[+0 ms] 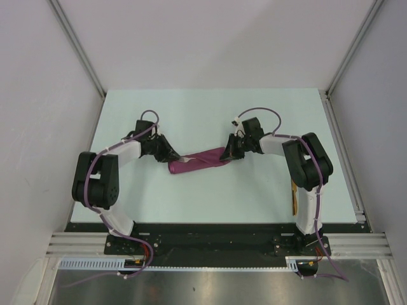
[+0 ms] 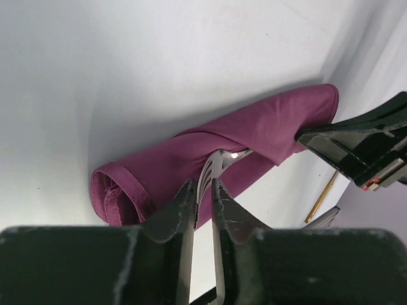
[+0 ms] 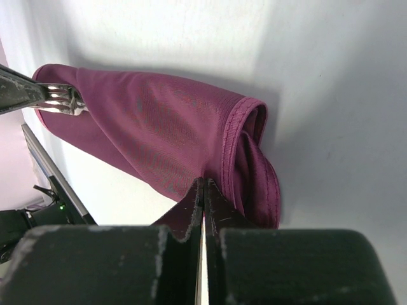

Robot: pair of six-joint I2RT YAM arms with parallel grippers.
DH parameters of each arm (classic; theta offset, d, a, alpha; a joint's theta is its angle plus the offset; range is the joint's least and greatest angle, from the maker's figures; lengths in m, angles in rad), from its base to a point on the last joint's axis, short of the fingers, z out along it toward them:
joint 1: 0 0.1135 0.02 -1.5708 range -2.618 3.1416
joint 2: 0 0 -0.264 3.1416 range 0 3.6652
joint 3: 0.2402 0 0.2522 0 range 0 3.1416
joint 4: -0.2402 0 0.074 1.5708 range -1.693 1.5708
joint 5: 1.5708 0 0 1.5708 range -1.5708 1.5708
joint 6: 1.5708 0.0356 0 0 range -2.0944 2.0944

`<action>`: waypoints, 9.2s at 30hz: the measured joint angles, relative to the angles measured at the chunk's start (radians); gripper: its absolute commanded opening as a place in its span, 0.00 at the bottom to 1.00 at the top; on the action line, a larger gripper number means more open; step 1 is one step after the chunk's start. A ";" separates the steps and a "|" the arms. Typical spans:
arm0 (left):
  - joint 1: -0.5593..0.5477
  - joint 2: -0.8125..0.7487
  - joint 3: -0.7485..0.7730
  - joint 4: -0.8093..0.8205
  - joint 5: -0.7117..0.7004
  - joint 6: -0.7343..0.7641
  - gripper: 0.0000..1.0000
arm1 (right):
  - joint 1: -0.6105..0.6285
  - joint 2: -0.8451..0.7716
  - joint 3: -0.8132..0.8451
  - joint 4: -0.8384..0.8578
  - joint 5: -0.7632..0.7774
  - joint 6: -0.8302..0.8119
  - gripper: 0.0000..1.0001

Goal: Fold the napkin into a case and place the utensils inside
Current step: Stuff the fork at the center of the board, then pick up the knife from the corner of the board, then pass from the right arm to the left, then pass from the left arm to the right, then pass from the right arm to the left, then stuff the knife at the center of the board.

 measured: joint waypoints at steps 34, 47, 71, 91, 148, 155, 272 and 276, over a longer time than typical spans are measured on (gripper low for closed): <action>-0.592 -0.414 -0.097 0.033 -0.117 0.217 0.73 | -0.471 -0.743 -0.486 -0.646 0.602 0.124 0.86; -0.595 -0.420 -0.096 0.066 -0.058 0.208 0.75 | -0.355 -0.735 -0.566 -0.563 0.743 0.201 0.12; -0.305 -0.245 -0.058 0.021 0.152 0.111 0.77 | 0.181 -0.480 -0.379 -0.179 0.640 -0.311 0.00; -0.332 0.067 0.131 0.113 0.275 0.006 0.79 | 0.318 -0.725 -0.453 -0.156 0.636 -0.401 0.00; -0.573 -0.602 -0.481 0.916 -0.346 -0.044 0.00 | 0.129 -0.855 -0.497 0.046 0.510 1.246 0.00; -0.577 -0.630 -0.407 0.682 -0.237 0.048 0.74 | 0.081 -0.824 -0.506 0.133 0.463 1.195 0.00; 0.182 -0.582 -0.316 -0.043 0.425 0.180 0.42 | 0.420 -0.214 0.130 -0.466 0.262 -1.275 0.00; 0.182 -0.564 -0.316 -0.010 0.442 0.167 0.38 | 0.426 -0.201 0.149 -0.481 0.255 -1.290 0.00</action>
